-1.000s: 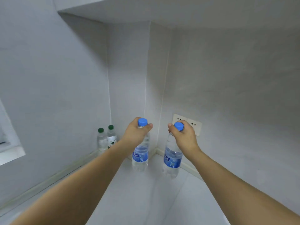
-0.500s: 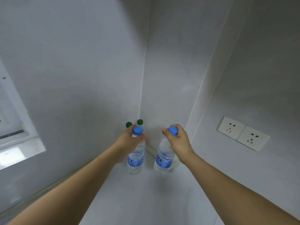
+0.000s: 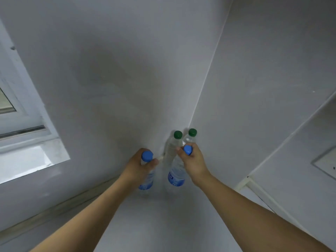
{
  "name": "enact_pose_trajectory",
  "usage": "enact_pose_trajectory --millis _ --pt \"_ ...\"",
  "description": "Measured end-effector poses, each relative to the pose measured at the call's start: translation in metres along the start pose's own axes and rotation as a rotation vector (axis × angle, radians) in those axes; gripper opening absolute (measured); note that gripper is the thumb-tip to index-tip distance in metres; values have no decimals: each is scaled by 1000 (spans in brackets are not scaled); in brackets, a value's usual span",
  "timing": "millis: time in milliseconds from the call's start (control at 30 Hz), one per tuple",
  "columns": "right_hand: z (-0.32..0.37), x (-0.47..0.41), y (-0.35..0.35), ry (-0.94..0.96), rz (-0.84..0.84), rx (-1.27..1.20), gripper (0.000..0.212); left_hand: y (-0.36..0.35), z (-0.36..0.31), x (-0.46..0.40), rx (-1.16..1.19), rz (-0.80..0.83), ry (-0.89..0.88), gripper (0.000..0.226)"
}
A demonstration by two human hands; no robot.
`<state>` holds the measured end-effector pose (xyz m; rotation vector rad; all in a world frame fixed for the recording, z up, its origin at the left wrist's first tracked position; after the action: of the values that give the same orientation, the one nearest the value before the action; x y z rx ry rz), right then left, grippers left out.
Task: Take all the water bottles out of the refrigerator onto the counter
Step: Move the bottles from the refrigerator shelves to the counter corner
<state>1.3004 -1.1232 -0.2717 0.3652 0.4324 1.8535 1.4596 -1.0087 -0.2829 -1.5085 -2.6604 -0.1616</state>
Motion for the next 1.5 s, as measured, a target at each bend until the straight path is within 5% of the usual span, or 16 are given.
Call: enact_pose_trajectory --millis 400,500,700,900,1500 --pt "-6 -25 -59 137 59 98 19 7 23 -7 -33 6 3 23" --pt "2 -28 -56 109 125 222 18 3 25 -2 -54 57 47 43" --pt "10 -24 -43 -82 235 641 36 6 54 -4 -26 6 171 42" --pt "-3 5 -53 -616 530 220 78 13 123 -14 -83 -43 233 53" --pt "-19 -24 -80 -470 421 173 81 -11 121 -42 -161 -157 100 39"
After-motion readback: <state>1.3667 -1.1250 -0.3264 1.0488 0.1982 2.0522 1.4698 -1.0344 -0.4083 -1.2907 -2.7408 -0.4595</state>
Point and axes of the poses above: each hand's wrist, its own x-axis away from the middle knuckle, its own y-axis out of the back of the hand, z = x × y, the point moved 5 cm from there along -x, towards the middle knuckle, and after that the axes turned 15 degrees about x, right-handed, at the moved point
